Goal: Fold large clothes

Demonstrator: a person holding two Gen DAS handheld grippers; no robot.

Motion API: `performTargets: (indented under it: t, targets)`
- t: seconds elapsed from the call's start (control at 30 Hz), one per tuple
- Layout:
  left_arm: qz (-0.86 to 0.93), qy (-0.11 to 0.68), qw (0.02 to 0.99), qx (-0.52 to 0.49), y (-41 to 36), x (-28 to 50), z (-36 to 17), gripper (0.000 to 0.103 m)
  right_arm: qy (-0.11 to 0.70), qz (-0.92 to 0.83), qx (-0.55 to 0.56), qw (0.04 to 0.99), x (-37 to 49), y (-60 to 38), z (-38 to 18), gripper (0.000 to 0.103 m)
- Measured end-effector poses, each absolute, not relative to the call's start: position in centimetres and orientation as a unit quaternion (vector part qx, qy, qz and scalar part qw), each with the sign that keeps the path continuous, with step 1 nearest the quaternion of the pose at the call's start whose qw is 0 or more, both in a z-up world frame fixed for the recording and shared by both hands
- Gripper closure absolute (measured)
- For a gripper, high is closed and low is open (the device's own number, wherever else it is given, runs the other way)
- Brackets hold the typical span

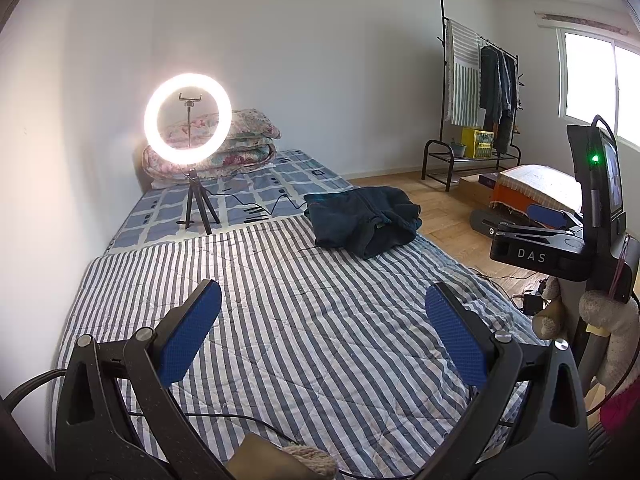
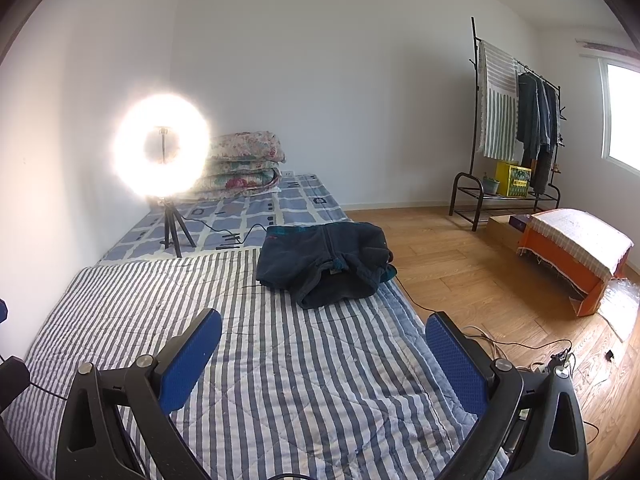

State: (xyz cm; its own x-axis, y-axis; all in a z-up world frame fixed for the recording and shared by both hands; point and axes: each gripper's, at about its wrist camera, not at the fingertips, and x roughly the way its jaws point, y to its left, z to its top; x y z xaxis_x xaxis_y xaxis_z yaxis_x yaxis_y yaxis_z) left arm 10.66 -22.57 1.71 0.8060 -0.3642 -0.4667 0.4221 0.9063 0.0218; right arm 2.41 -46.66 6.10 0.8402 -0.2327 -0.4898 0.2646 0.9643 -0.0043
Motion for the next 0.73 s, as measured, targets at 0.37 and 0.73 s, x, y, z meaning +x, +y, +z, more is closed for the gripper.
performTargets:
  t: [0.37,0.73]
  targets:
    - [-0.207,0.232,0.948,0.063,-22.54,10.64,1.71,0.000,0.252,-0.129,0.032,0.959,2.40,-46.76,5.99,0.000]
    - [-0.204,0.214,0.953,0.068,-23.32,9.73,1.94,0.000,0.256,-0.130,0.032,0.957,2.33,-46.53,5.52,0.000]
